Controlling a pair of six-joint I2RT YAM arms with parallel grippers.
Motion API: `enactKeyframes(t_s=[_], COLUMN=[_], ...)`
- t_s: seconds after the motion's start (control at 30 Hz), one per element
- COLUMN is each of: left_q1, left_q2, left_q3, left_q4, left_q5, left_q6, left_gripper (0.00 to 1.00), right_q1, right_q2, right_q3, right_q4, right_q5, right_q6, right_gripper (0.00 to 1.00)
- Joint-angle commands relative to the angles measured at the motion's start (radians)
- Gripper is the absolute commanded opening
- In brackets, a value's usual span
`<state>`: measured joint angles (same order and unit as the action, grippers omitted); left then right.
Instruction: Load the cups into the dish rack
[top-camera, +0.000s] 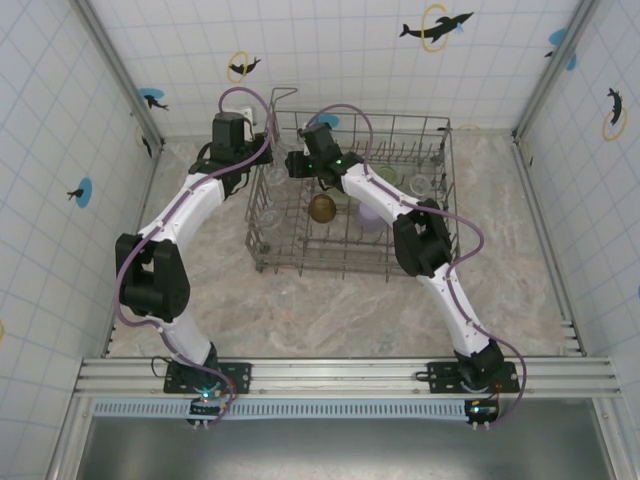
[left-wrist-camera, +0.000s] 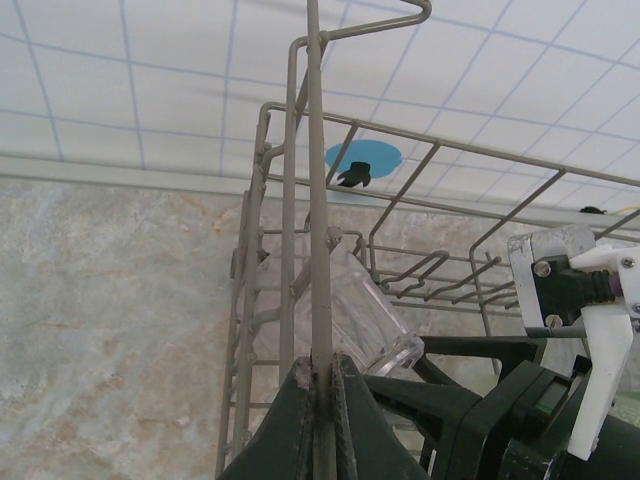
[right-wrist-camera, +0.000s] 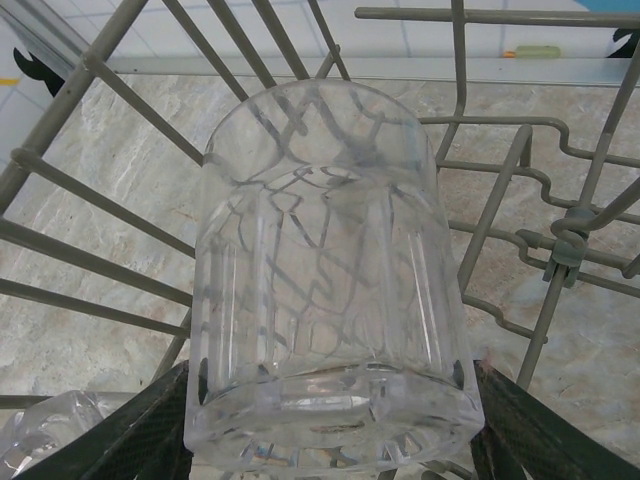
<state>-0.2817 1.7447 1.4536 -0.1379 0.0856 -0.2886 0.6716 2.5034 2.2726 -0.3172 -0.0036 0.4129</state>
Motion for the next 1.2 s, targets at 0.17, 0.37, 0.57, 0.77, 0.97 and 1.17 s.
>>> enactKeyframes(t_s=[0.17, 0.37, 0.57, 0.77, 0.97, 1.17], left_q1=[-0.079, -0.079, -0.079, -0.078, -0.078, -0.079], left_q2=[0.023, 0.012, 0.0, -0.017, -0.02, -0.035], left_q3=[-0.029, -0.03, -0.027, -0.013, 0.035, 0.063], left_q4=[-0.042, -0.042, -0.043, -0.043, -0.065, -0.078], left_q5=[0.154, 0.128, 0.11, 0.094, 0.089, 0.066], left_q6=[0.028, 0.027, 0.028, 0.028, 0.028, 0.028], left_gripper=[0.13, 0.28, 0.53, 0.76, 0.97, 0.97], right_q1=[0.061, 0.046, 0.025, 0.01, 0.006, 0.002], right_q2=[-0.05, -0.11, -0.155, -0.182, -0.209, -0.272], right_q3=[0.007, 0.003, 0.002, 0.001, 0.001, 0.0], right_q4=[0.045, 0.049, 0.039, -0.008, -0.057, -0.093], right_q5=[-0.17, -0.148, -0.131, -0.116, -0.099, -0.089], right_q6=[0.051, 0.064, 0.068, 0.07, 0.057, 0.049], right_gripper=[0.4, 0.38, 0.38, 0.37, 0.37, 0.37])
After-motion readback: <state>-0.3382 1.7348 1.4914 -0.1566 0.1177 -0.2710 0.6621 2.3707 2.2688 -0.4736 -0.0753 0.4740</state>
